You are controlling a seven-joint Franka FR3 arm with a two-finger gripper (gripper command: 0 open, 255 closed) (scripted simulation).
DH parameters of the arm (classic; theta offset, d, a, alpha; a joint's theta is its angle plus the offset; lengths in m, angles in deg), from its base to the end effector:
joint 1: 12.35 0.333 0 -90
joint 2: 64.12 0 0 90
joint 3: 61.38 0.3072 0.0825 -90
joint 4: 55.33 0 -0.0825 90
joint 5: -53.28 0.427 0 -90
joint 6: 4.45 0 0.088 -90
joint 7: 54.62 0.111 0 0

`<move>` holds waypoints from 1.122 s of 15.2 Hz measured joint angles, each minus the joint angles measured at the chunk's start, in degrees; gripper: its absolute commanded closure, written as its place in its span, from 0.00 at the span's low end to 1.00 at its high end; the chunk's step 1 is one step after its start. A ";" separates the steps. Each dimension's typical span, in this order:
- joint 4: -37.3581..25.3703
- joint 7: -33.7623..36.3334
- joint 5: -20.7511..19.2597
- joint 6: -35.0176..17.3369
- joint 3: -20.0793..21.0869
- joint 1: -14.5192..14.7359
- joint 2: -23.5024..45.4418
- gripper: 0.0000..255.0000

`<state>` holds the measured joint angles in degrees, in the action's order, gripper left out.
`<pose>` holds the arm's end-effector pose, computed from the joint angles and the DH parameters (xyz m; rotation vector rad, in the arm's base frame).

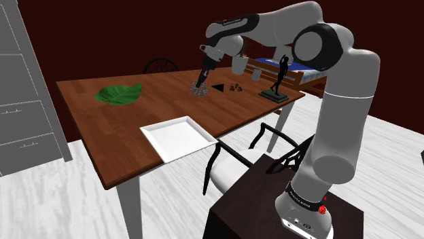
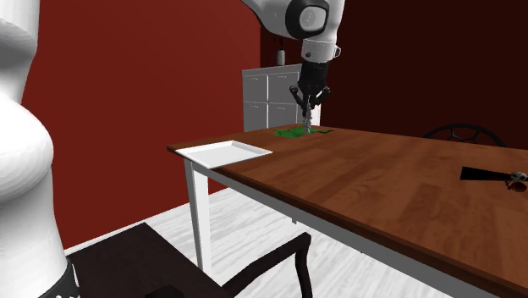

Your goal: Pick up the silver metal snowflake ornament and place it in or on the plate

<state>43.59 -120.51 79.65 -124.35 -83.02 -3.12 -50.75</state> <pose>0.6722 -0.1079 0.4423 -2.7387 -1.0751 -0.4861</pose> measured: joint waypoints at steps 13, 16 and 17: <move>21.94 17.63 -9.50 -9.96 6.60 9.90 -18.63 1.00; 24.38 22.47 -11.06 -11.24 9.14 11.51 -21.00 1.00; 25.40 24.14 -11.70 -11.46 10.00 11.96 -22.17 1.00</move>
<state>68.99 -96.36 67.96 -135.80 -73.02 8.84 -72.92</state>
